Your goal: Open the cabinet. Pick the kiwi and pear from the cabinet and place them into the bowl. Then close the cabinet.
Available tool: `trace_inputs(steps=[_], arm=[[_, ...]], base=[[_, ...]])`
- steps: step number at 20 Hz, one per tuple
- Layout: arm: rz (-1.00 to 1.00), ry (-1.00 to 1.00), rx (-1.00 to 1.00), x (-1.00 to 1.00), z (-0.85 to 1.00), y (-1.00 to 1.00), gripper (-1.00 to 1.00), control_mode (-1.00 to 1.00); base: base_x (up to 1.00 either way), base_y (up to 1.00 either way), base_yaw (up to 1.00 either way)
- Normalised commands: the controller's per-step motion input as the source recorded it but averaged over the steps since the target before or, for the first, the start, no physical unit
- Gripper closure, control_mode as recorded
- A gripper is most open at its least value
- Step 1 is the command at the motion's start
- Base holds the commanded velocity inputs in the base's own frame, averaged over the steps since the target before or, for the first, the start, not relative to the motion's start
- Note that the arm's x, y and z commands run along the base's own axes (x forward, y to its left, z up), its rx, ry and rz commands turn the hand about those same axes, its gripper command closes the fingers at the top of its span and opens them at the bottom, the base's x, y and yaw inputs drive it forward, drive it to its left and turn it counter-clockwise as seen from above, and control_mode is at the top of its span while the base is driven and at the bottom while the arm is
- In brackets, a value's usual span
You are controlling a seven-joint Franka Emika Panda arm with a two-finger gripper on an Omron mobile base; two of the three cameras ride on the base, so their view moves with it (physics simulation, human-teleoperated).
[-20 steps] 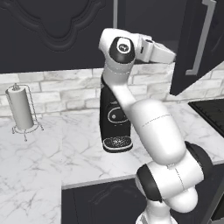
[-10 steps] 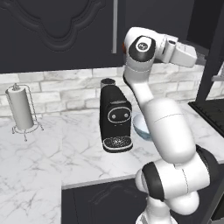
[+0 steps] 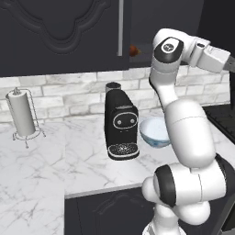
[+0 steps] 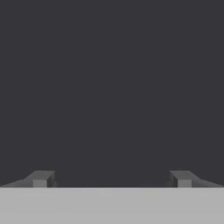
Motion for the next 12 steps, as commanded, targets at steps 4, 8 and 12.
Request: trace_inputs(steps=[4, 8, 12], arm=[[-0.15, 0.0, 0.0, -0.3, 0.0, -0.35, -1.0, -1.0], [-0.06, 0.0, 0.0, -0.16, 0.0, -0.16, -1.0, -1.0], [0.0, -0.04, 0.0, -0.03, -0.02, -0.01, -1.0, -1.0]], base=[[0.0, 0.0, 0.0], [0.0, 0.0, 0.0], [0.0, 0.0, 0.0]])
